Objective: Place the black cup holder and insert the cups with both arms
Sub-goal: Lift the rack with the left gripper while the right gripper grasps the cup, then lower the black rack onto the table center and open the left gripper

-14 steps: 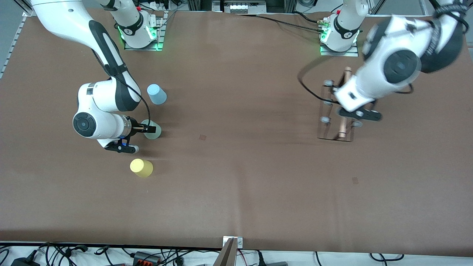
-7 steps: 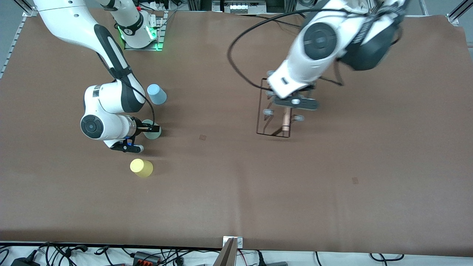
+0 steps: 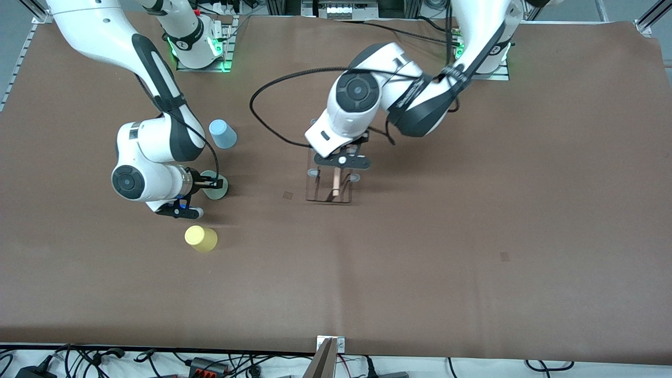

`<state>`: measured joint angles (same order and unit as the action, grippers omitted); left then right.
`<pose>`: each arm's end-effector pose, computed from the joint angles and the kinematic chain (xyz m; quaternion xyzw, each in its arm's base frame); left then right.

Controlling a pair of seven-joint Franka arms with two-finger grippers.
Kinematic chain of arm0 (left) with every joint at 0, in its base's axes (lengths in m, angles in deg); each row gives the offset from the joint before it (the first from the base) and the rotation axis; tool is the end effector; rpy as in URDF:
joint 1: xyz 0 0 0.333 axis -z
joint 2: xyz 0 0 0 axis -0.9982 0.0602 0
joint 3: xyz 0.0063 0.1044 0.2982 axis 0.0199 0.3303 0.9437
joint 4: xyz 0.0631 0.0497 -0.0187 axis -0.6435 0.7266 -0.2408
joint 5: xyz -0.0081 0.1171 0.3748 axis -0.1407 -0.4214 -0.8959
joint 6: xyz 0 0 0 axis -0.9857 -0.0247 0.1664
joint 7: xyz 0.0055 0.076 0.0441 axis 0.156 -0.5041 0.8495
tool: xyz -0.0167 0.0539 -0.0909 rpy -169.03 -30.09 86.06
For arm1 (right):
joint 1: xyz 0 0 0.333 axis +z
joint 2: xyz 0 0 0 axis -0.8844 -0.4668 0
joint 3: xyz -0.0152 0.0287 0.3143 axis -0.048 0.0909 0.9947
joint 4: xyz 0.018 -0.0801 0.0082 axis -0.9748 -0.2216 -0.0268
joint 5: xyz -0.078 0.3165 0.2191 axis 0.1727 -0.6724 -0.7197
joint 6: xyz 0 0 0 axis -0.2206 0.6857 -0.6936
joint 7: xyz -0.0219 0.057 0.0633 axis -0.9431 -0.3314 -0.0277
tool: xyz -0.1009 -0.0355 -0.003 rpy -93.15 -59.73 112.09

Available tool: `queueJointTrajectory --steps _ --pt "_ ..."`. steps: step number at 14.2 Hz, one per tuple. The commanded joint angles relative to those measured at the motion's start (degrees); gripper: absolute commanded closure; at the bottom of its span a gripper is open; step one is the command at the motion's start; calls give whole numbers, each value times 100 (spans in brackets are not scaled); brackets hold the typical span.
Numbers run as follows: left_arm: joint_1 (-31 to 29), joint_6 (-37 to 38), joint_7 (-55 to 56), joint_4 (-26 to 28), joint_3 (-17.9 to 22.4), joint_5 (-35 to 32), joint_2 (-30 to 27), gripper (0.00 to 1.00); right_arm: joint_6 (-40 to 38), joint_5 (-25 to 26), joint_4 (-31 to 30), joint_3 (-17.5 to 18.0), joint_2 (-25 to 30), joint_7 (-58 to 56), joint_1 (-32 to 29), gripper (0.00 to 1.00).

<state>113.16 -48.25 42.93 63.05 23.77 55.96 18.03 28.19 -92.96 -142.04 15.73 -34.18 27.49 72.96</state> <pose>0.5178 -0.5021 0.3950 0.9910 -0.0190 -0.1134 0.0691 0.5989 0.1291 0.2473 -0.9837 0.0567 0.1691 0.0224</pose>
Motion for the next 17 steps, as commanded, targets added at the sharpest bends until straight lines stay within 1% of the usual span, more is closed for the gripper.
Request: queueJointTrajectory --steps 1,4,6,11,15,17 --pt "169 -208 388 -324 68 -114 219 99 -907 -79 892 -11 51 -25 2 71" --pt "380 -447 459 -324 77 -377 465 97 -1593 -88 1623 -29 51 -51 -51 72" --pt "441 -675 459 -307 86 -413 536 97 -1771 -88 1826 -29 59 10 -33 72" --pt "442 -1114 451 -315 103 -572 624 97 -1833 -97 1836 -29 68 10 -33 71" --pt "442 -1150 407 -333 209 -580 624 95 -1841 -97 1845 -2 121 10 11 71" --pt "450 -1500 407 -272 253 -589 624 94 -1841 -97 1836 -2 139 10 20 72"
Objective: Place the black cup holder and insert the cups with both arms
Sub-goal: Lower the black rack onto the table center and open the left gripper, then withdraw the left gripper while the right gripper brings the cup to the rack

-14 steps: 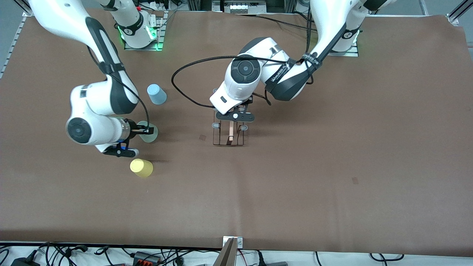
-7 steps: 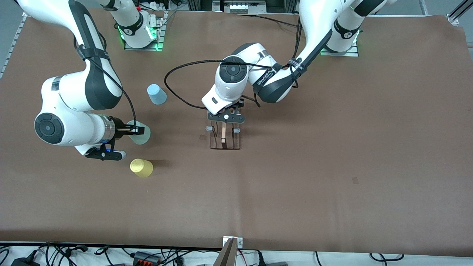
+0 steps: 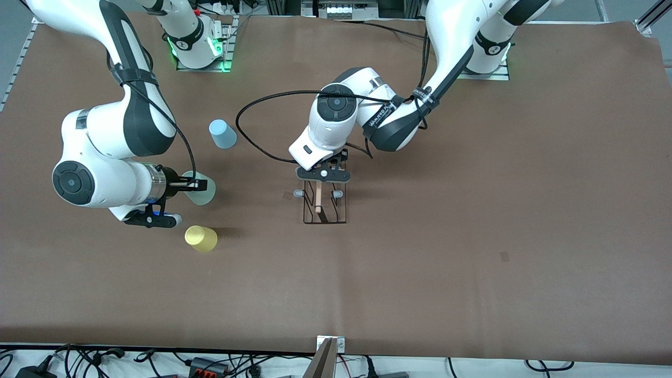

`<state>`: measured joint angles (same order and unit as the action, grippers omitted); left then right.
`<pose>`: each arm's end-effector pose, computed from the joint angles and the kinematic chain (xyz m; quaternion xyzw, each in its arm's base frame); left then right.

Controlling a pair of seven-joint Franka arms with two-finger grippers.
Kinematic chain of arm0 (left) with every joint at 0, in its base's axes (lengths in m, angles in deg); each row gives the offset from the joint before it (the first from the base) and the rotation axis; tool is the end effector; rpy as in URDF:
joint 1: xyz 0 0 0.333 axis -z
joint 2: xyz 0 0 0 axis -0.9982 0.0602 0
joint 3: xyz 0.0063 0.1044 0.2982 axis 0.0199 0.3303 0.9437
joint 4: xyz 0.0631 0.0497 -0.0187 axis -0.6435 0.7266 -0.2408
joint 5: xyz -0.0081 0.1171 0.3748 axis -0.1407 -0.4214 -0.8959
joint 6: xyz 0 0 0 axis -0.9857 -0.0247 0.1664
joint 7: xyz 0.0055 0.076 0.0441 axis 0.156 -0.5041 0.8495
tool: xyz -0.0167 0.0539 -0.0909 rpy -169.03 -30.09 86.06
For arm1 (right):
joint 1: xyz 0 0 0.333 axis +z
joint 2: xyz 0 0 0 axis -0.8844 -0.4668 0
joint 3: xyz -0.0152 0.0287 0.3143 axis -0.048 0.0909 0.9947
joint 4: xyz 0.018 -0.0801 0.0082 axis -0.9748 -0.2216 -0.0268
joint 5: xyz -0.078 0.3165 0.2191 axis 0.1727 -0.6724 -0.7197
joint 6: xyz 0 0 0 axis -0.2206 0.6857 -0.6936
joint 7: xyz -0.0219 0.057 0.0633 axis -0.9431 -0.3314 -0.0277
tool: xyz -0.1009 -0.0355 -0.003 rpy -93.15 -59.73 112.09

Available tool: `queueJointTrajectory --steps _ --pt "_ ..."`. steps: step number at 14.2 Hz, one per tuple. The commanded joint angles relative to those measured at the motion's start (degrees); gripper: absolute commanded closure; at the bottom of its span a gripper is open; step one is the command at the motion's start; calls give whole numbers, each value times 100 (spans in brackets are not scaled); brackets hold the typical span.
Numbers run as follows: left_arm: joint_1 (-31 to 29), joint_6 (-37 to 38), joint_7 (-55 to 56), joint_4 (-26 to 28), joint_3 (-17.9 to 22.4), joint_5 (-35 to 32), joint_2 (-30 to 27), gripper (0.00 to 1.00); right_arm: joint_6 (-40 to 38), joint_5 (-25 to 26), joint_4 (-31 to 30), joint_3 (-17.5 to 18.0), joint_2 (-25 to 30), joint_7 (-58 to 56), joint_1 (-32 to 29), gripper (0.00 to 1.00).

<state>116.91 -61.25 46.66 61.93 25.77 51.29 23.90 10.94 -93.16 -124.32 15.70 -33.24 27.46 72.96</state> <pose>0.5284 -0.5360 0.3451 0.9947 0.0000 -0.0431 0.0929 0.6413 0.1416 0.3718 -0.9859 0.0382 0.1593 0.0348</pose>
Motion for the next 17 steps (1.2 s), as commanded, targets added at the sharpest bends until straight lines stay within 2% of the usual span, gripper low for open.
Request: queueJointTrajectory --steps 1,2,5,7,11,12,13,15,17 --pt "75 -219 34 -160 52 -122 98 90 -126 -77 64 1 44 13 20 72" --pt "75 -227 34 -160 52 -122 116 88 -126 -77 64 10 35 13 29 72" --pt "58 -158 34 -177 52 -122 72 59 -117 -77 47 36 27 40 82 71" --pt "-4 -131 34 -186 52 -131 -15 48 -117 -77 38 36 -8 48 99 71" --pt "-539 738 -123 -204 17 -140 -524 41 -126 -85 38 45 35 48 371 71" --pt "-758 852 -307 -186 -18 -70 -639 33 -169 -173 55 45 70 109 459 71" --pt "-925 1054 -414 -169 -27 -44 -779 25 -231 -487 64 45 97 249 495 71" --pt "-1233 1625 -520 -177 -62 -26 -1008 1 -258 -980 64 63 141 496 617 71" --pt "-1523 2056 -616 -177 -62 -26 -1228 0 -240 -1026 73 80 167 951 915 71"
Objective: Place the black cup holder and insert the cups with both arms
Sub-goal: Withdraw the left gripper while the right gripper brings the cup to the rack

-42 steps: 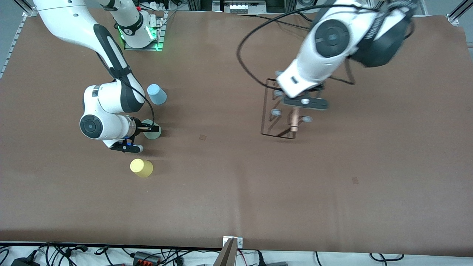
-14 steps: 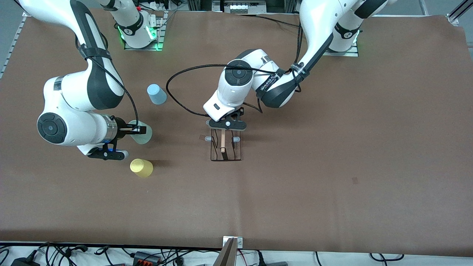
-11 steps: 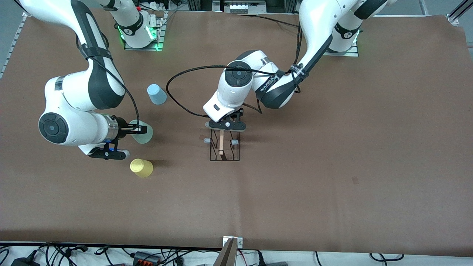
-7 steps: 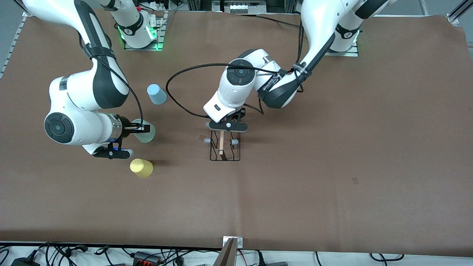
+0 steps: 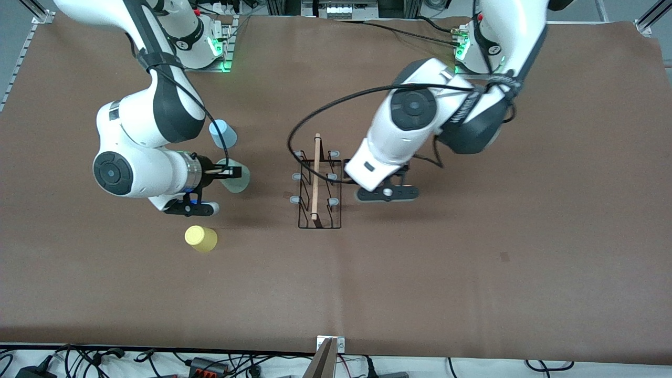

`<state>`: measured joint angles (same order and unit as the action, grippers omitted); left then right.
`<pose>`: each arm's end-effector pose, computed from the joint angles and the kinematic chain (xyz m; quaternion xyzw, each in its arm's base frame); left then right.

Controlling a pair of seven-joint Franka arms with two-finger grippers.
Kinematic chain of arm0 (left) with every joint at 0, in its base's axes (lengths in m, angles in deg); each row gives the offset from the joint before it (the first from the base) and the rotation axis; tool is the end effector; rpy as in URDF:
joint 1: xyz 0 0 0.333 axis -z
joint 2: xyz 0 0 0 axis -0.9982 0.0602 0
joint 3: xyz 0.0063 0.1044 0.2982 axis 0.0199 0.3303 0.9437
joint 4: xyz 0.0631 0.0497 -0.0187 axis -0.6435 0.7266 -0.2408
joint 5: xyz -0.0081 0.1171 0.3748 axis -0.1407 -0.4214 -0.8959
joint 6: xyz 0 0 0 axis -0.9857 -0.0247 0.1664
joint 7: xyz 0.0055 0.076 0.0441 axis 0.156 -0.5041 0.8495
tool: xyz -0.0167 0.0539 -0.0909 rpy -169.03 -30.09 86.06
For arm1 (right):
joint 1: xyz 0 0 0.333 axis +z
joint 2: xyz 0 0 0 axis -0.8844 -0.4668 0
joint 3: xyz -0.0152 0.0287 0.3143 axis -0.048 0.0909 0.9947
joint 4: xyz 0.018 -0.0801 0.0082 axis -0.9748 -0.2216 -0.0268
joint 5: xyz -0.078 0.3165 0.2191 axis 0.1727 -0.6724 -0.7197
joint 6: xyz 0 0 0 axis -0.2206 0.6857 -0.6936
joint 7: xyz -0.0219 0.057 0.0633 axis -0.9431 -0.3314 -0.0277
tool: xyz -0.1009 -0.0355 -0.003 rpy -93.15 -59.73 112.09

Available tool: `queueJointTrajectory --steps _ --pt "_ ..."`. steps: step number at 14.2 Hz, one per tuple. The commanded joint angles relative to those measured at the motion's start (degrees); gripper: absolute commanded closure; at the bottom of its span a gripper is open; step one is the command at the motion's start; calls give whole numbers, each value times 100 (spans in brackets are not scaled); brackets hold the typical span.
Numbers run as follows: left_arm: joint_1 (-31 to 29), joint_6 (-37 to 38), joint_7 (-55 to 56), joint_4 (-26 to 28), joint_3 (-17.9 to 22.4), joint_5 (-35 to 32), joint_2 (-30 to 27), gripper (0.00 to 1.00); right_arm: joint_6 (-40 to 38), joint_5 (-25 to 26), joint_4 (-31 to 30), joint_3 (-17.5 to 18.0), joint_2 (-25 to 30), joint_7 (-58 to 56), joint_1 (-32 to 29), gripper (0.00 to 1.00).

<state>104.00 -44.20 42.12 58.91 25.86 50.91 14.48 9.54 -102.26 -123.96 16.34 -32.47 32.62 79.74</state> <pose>0.6057 -0.3849 0.4598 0.9961 0.0575 -0.0451 0.0484 0.6118 0.2367 0.3855 -0.9770 0.0360 0.1888 0.0921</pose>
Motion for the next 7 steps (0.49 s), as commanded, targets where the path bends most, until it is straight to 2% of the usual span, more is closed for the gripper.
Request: queueJointTrajectory --steps 1,4,7 --pt "-355 526 -180 90 -79 21 -339 0 -48 -125 46 16 90 698 447 71" --pt "-917 1027 -224 81 -70 12 -576 0 76 -116 264 7 29 1594 1037 71" --pt "-1392 1502 -564 98 -62 3 -744 0 356 -125 274 7 -68 2045 1327 71"
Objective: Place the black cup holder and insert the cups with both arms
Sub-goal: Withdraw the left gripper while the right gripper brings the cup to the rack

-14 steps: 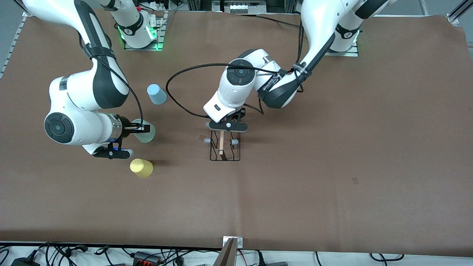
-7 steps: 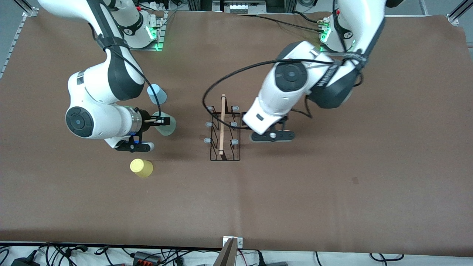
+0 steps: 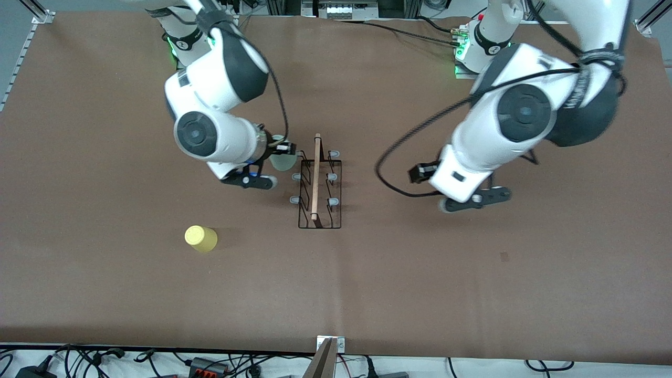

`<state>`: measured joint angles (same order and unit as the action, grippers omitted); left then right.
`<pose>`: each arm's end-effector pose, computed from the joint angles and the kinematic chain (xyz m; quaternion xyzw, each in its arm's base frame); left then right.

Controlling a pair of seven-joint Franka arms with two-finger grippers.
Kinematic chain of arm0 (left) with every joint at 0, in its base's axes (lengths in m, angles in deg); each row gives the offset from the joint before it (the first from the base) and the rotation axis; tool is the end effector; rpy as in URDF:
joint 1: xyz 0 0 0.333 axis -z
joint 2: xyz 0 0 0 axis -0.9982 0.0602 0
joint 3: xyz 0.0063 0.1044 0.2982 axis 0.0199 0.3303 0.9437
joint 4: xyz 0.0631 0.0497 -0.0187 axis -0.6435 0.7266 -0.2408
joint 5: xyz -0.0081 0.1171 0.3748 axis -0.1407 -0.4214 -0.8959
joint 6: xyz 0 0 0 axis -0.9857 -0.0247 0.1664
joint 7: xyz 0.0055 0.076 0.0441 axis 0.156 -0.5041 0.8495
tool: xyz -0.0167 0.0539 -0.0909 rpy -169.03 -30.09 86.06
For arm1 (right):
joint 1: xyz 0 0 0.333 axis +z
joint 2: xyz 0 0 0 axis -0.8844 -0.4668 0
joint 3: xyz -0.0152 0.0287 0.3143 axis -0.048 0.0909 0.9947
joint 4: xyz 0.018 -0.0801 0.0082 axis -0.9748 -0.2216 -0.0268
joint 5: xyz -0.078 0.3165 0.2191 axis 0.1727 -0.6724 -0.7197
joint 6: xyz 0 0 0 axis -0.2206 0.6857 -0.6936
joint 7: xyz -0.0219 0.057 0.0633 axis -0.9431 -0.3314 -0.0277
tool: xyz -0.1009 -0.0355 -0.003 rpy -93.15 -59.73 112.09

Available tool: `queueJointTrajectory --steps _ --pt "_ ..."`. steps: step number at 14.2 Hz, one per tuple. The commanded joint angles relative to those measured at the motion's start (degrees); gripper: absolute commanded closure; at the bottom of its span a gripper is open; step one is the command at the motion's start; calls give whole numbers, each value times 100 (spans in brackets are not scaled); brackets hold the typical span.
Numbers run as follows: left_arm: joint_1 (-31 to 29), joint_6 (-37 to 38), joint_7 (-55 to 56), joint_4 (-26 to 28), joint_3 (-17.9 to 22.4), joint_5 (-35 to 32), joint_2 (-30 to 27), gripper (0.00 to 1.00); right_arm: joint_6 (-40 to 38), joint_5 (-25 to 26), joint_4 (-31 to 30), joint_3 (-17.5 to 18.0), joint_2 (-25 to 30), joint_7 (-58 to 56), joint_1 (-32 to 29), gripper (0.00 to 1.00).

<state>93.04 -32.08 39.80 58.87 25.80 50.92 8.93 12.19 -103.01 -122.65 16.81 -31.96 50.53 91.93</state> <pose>0.6307 -0.2532 0.5087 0.9890 0.1236 -0.0809 0.0085 0.5538 0.3692 0.4045 -0.9780 0.0839 0.1790 0.0670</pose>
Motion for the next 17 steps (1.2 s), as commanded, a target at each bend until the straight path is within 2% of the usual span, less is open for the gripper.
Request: queueJointTrajectory --steps 1,4,5,6,7,9,11,12,14,15,16,17 --pt "-419 535 -744 103 -30 -50 -232 0 119 -41 143 -40 -179 281 152 71" --pt "-884 923 -1257 181 23 -50 -451 0 128 -41 143 -40 -276 281 188 71" --pt "-955 959 -1336 365 75 -68 -635 0 128 -41 143 -40 -320 281 188 71" --pt "-1000 959 -1632 627 328 -50 -959 0 128 -41 143 -40 -355 290 214 71" --pt "-904 898 -2218 917 757 -41 -1466 0 136 -41 143 -40 -373 281 258 71" --pt "-868 661 -3230 1157 1321 72 -2075 0 172 -41 143 -40 -461 290 284 71" --pt "-833 713 -3560 1166 1429 38 -2445 0 277 -41 126 -40 -514 290 311 71" --pt "-816 1070 -3612 1201 1421 38 -2569 0 286 -41 125 -40 -566 290 363 71" --pt "-815 1320 -3648 1472 1438 439 -2867 0 286 12 99 -40 -619 281 390 70" --pt "-781 1215 -3596 1752 1438 494 -3113 0 277 12 99 -40 -628 281 390 59" --pt "-693 1032 -3578 1946 1438 495 -3176 0 277 -14 99 -40 -663 298 390 4" --pt "-719 986 -3586 2027 1438 495 -3151 0 268 -23 108 -49 -655 307 373 0"
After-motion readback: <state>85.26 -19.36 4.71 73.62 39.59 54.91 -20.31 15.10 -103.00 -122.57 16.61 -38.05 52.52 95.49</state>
